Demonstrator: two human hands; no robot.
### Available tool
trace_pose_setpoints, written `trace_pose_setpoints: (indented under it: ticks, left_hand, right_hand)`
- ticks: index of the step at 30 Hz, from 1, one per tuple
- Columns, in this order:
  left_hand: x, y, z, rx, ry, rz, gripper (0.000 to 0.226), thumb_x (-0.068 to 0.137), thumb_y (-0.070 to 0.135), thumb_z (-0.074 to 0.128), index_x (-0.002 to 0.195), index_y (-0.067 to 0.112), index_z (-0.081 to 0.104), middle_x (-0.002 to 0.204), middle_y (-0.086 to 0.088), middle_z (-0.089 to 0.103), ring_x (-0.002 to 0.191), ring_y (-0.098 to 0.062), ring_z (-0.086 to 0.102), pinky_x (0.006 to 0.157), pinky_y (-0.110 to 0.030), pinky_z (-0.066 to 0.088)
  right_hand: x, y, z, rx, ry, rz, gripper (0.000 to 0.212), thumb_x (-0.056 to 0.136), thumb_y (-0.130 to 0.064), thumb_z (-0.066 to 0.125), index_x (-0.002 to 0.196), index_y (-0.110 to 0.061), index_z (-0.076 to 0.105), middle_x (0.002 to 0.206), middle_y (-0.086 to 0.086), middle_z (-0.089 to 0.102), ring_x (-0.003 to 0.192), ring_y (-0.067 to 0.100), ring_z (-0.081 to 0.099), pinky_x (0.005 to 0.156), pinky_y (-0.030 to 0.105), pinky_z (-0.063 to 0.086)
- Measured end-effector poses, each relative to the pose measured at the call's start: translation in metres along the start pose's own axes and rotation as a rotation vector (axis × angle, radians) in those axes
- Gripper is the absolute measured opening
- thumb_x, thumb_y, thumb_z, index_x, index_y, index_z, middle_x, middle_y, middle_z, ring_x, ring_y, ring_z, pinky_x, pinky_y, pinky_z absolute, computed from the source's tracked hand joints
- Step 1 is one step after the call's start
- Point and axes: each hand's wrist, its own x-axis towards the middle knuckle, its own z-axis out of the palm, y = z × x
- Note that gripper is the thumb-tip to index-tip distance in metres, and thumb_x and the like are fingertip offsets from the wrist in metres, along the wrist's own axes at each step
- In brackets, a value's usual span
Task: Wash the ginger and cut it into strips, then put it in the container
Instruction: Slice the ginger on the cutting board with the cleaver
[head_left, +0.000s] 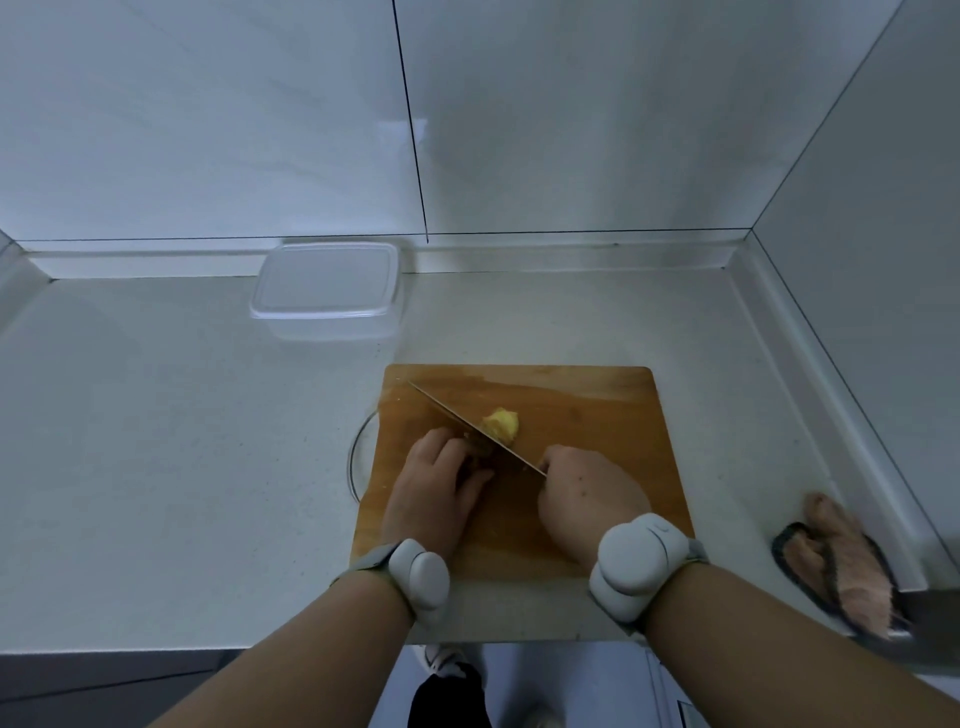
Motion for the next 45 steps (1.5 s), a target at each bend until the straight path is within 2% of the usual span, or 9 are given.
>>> trace_pose_setpoints:
  ticks: [2,5,11,14,18,23,33,39,45]
  left_hand:
    - [-0.001,-0.001,0.001,-0.035,-0.001,0.047,0.020,0.084,0.027,0.068,0.096,0.012,0.065,0.101,-0.001,0.059,0.090,-0.015,0.055,0.077,-0.022,0.047]
    - [-0.004,-0.006,0.000,-0.046,-0.011,0.114,0.025,0.091,0.030,0.055,0.101,0.010,0.066,0.109,-0.002,0.060,0.099,-0.016,0.057,0.086,-0.027,0.050]
    - [-0.004,-0.011,0.004,-0.037,-0.030,0.139,0.028,0.093,0.028,0.051,0.106,0.009,0.067,0.111,-0.005,0.062,0.101,-0.019,0.058,0.089,-0.029,0.050]
    - [-0.004,-0.009,0.003,-0.035,-0.019,0.113,0.030,0.092,0.030,0.051,0.106,0.009,0.067,0.112,-0.006,0.062,0.102,-0.019,0.057,0.089,-0.026,0.047]
    - [0.001,-0.010,0.002,-0.011,-0.043,0.122,0.033,0.091,0.031,0.052,0.108,0.008,0.066,0.113,-0.009,0.061,0.101,-0.024,0.058,0.084,-0.031,0.051]
    - [0.002,-0.011,0.004,0.010,-0.068,0.097,0.034,0.089,0.033,0.051,0.110,0.010,0.063,0.114,-0.009,0.060,0.103,-0.024,0.056,0.085,-0.034,0.052]
    - [0.003,-0.009,0.002,-0.015,-0.052,0.133,0.027,0.089,0.031,0.053,0.102,0.010,0.064,0.108,-0.003,0.058,0.098,-0.016,0.055,0.083,-0.022,0.047]
    - [0.003,-0.010,0.003,-0.036,-0.039,0.127,0.024,0.088,0.029,0.055,0.098,0.009,0.064,0.104,-0.002,0.057,0.094,-0.016,0.054,0.083,-0.016,0.042]
    - [0.004,-0.011,0.003,-0.059,-0.045,0.129,0.023,0.088,0.028,0.056,0.099,0.009,0.064,0.104,-0.002,0.057,0.095,-0.017,0.055,0.082,-0.023,0.048]
  right_hand:
    - [0.000,0.001,-0.001,0.007,-0.004,0.001,0.021,0.096,-0.012,0.048,0.106,-0.016,0.065,0.092,0.004,0.067,0.078,0.021,0.065,0.067,0.031,0.053]
    - [0.000,0.000,-0.004,0.013,-0.013,-0.009,0.020,0.096,-0.012,0.048,0.106,-0.017,0.065,0.091,0.004,0.066,0.079,0.021,0.065,0.069,0.032,0.055]
    - [-0.010,0.000,-0.009,-0.001,0.010,-0.044,0.021,0.096,-0.016,0.048,0.109,-0.021,0.063,0.088,-0.001,0.066,0.075,0.017,0.064,0.073,0.034,0.058]
    - [-0.021,0.000,-0.011,-0.002,0.031,-0.071,0.021,0.098,-0.019,0.047,0.113,-0.025,0.060,0.086,-0.003,0.064,0.073,0.015,0.063,0.071,0.033,0.058]
    - [-0.031,-0.002,-0.014,0.007,0.048,-0.080,0.018,0.099,-0.020,0.048,0.113,-0.026,0.056,0.085,-0.004,0.063,0.073,0.015,0.062,0.072,0.033,0.058]
    - [-0.034,-0.003,-0.015,0.027,0.034,-0.058,0.019,0.098,-0.020,0.050,0.115,-0.025,0.056,0.089,-0.003,0.063,0.078,0.017,0.063,0.075,0.034,0.057]
    - [-0.031,-0.004,-0.019,0.033,-0.010,-0.016,0.022,0.096,-0.016,0.050,0.112,-0.025,0.062,0.088,-0.003,0.063,0.075,0.015,0.061,0.069,0.030,0.054]
    - [-0.027,-0.010,-0.024,-0.018,-0.038,-0.006,0.022,0.096,-0.015,0.051,0.112,-0.025,0.062,0.090,-0.002,0.063,0.078,0.016,0.061,0.076,0.034,0.057]
    - [-0.024,-0.014,-0.026,-0.035,-0.064,0.006,0.024,0.096,-0.012,0.049,0.113,-0.024,0.062,0.091,-0.001,0.064,0.078,0.016,0.061,0.077,0.033,0.056]
